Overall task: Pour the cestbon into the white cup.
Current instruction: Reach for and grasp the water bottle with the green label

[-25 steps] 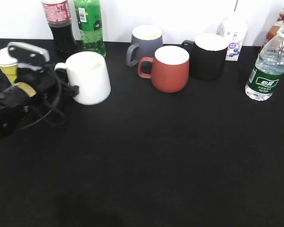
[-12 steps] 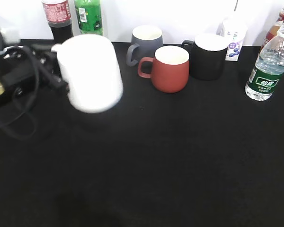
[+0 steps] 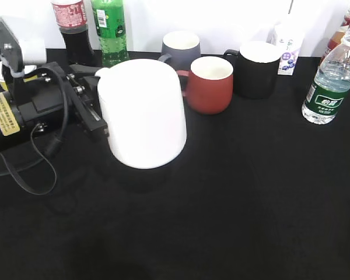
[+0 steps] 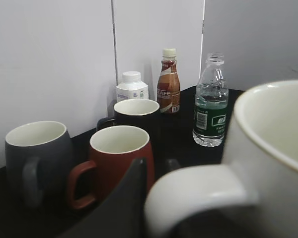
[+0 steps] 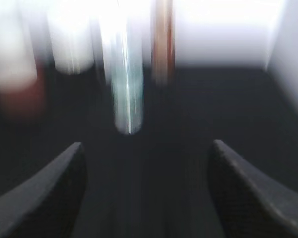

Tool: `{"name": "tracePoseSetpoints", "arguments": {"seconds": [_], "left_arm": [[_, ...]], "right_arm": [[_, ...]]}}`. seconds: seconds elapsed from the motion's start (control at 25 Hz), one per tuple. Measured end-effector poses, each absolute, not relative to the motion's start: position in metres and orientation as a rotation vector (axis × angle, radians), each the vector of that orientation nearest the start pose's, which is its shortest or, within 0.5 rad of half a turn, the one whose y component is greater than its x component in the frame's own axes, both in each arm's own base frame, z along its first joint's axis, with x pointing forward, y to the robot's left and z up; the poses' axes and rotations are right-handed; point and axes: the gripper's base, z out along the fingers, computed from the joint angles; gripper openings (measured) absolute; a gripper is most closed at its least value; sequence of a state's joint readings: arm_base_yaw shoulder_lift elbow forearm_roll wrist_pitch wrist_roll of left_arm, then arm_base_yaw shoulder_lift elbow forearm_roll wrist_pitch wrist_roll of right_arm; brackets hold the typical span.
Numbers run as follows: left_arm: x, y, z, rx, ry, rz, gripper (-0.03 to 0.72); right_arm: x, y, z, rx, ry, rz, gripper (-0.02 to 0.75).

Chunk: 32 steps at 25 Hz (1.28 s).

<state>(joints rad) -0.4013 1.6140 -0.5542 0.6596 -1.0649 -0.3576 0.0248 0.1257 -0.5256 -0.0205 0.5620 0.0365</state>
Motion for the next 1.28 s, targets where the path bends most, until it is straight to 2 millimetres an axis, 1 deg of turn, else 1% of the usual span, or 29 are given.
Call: {"name": "tracePoseSetpoints", "arguments": {"seconds": [0.04,0.08,0.12,0.16,0.2,0.24,0.36,0.44,0.48,0.56,0.6,0.68,0.76,0.84,0.92,1.12,1.2,1.28], "left_arm": [[0.245,-0.157,0.207,0.756,1.451,-0.754,0.069],[0.245,-0.157,0.207,0.756,1.451,-0.754,0.069],[0.245,-0.157,0.207,0.756,1.451,-0.754,0.069],[0.245,-0.157,0.207,0.756,1.451,-0.754,0.069],[0.245,-0.157,0.207,0.756,1.451,-0.754,0.069],[0.245,-0.157,0.207,0.756,1.451,-0.754,0.069],[0.245,-0.157,0.207,0.756,1.451,-0.754,0.069],[0.245,-0.157,0.207,0.757,1.451,-0.754,0.068],[0.245,-0.157,0.207,0.757,1.451,-0.754,0.068],[0.245,-0.157,0.207,0.757,1.451,-0.754,0.068],[0.245,-0.157,0.207,0.757,1.451,-0.754,0.067],[0.245,-0.157,0.207,0.757,1.451,-0.754,0.068],[0.245,-0.157,0.207,0.757,1.451,-0.754,0.068],[0.245,-0.157,0.207,0.757,1.451,-0.754,0.068],[0.245,-0.157,0.207,0.757,1.451,-0.754,0.068],[0.245,-0.157,0.207,0.758,1.451,-0.754,0.068],[0.245,-0.157,0.207,0.758,1.451,-0.754,0.068],[0.245,-0.157,0.207,0.759,1.451,-0.754,0.068]], "right_arm": [[0.042,0.0,0.337,-0.005,1.555,0.013,0.574],[0.062,0.001,0.34,-0.012,1.519,0.011,0.574],[0.083,0.002,0.332,-0.012,1.547,0.018,0.574],[0.104,0.002,0.321,-0.008,1.585,0.027,0.574],[0.124,0.003,0.304,-0.013,1.618,0.027,0.573],[0.14,0.004,0.288,-0.01,1.621,0.034,0.574],[0.182,0.005,0.245,-0.01,1.75,0.038,0.574],[0.204,0.006,0.22,-0.007,1.811,0.043,0.584],[0.214,0.006,0.205,0.001,1.854,0.05,0.605],[0.229,0.01,0.185,-0.013,1.838,0.092,0.653],[0.236,0.013,0.177,-0.039,1.801,0.112,0.661],[0.254,0.014,0.156,-0.042,1.808,0.132,0.661],[0.271,0.014,0.14,-0.025,1.789,0.133,0.661],[0.282,0.013,0.127,-0.005,1.806,0.127,0.661],[0.294,0.013,0.119,-0.003,1.81,0.124,0.661],[0.341,0.015,0.107,-0.015,1.76,0.127,0.659],[0.348,0.015,0.107,-0.021,1.742,0.129,0.616],[0.349,0.016,0.109,-0.035,1.726,0.135,0.525]]}}
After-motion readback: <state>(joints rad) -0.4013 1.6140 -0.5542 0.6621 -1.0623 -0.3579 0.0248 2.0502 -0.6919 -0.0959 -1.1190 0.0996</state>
